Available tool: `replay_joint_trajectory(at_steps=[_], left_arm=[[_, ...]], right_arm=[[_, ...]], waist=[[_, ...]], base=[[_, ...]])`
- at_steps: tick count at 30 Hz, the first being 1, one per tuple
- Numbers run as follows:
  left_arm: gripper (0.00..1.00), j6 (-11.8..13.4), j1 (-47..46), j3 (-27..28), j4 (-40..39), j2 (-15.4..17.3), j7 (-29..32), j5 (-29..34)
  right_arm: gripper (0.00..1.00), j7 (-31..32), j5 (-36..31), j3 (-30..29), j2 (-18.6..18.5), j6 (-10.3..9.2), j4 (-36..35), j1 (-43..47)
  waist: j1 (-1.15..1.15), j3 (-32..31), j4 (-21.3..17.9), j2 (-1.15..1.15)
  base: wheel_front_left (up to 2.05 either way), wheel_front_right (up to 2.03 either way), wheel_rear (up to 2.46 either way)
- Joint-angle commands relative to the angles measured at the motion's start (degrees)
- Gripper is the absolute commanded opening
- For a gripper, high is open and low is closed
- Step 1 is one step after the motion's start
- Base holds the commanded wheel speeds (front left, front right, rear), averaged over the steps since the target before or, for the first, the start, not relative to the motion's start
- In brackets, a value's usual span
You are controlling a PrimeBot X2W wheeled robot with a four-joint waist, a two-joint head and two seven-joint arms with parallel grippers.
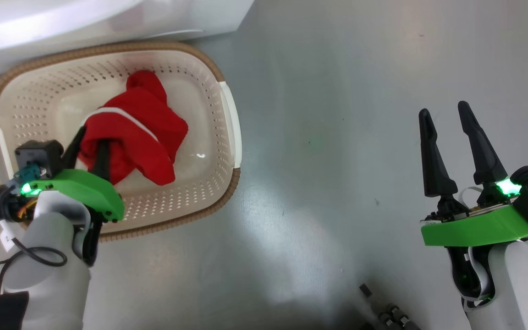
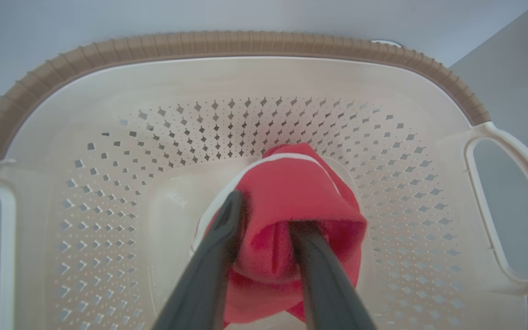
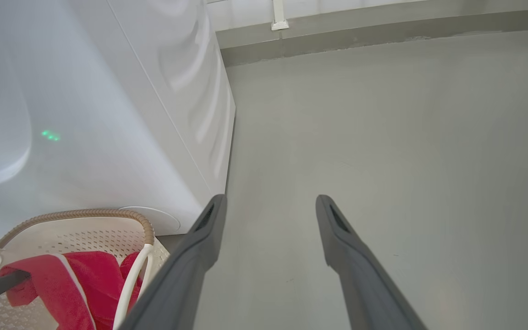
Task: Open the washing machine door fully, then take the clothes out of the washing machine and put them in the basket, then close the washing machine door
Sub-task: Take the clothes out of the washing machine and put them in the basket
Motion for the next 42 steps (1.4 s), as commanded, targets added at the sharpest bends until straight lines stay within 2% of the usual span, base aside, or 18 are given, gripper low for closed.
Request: replay_joint_trajectory(at_steps=[1,9,15,31,42], left_arm=[[1.00,-0.3,2.0,1.0,-0.5,1.6,-0.3,-0.4],[1.00,-0.3,5.4,2.5,-3.8,1.1,-0.3,-2.0],[1.00,-0.3,8.9,4.7,-9.1,0.8,-0.3,-2.4],[1.00,-0.3,21.2,9.7,-23.8,-1.4,-0.3,0.4],[1.00,-0.3,28.4,11.4,-33.0,-2.5,-0.3,2.7]], right_arm=[[1.00,-0.4,-0.3,0.9,-0.2,0.28,-0.9,0.6],[1.00,-0.4,-1.1,0.7,-0.2,0.28,0.1,1.0],[1.00,-0.4,-1.8,0.3,-0.2,0.28,1.0,1.4],[1.00,-0.4,-4.2,-0.3,-0.2,0.28,3.6,6.6],[1.00,-0.4,-5.2,-0.7,-0.2,0.28,4.6,10.9]], waist=[[0.00,-0.9,0.2,0.00],[0.00,-5.4,1.1,0.00],[0.00,-10.0,2.0,0.00],[0.00,-24.8,5.0,0.00],[0.00,-32.0,6.2,0.00]], base=[[0.00,0.00,0.00],[0.00,0.00,0.00],[0.00,0.00,0.00],[0.00,0.00,0.00],[0.00,0.00,0.00]])
